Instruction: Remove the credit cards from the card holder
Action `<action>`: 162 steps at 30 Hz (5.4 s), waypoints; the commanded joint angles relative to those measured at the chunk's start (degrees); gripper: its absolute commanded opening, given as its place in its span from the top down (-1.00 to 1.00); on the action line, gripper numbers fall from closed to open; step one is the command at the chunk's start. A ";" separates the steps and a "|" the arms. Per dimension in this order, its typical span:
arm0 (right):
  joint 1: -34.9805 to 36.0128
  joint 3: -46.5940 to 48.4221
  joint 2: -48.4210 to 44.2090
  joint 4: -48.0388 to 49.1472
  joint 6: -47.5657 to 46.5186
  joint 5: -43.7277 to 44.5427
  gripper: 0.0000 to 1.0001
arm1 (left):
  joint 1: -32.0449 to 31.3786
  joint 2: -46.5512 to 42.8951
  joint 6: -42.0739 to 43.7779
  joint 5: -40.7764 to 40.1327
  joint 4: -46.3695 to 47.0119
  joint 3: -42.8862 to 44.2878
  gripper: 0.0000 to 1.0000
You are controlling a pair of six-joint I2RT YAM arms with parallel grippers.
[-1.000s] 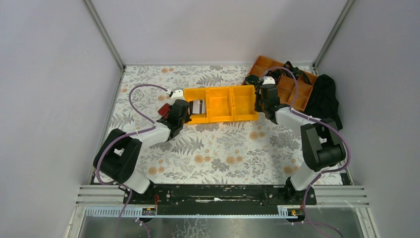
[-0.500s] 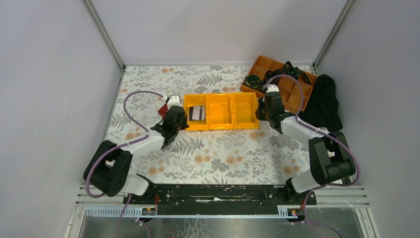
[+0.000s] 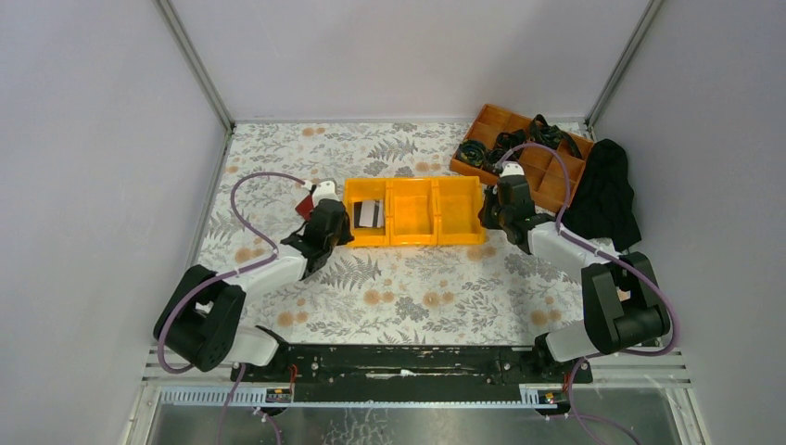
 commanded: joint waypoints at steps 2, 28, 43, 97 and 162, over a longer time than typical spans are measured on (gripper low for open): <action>0.64 2.69 1.76 -0.55 2.57 -1.42 0.93 | -0.45 1.99 0.87 -0.32 0.18 3.78 0.40; 0.67 5.29 -5.45 -2.90 2.96 2.29 -0.15 | -1.35 -6.46 2.25 -6.73 1.42 2.77 -0.52; 0.66 -0.70 -16.25 -3.39 3.49 1.39 -0.26 | 7.82 -0.43 -28.60 -25.27 -23.97 16.11 -0.96; 0.63 -2.27 -15.46 -1.69 4.41 -2.84 -0.28 | 19.11 20.55 -26.25 -3.20 -24.05 25.60 1.00; 21.70 -5.02 -16.74 -3.33 9.17 -1.01 -0.48 | -28.99 -6.90 -20.80 -7.47 -13.42 0.58 -0.65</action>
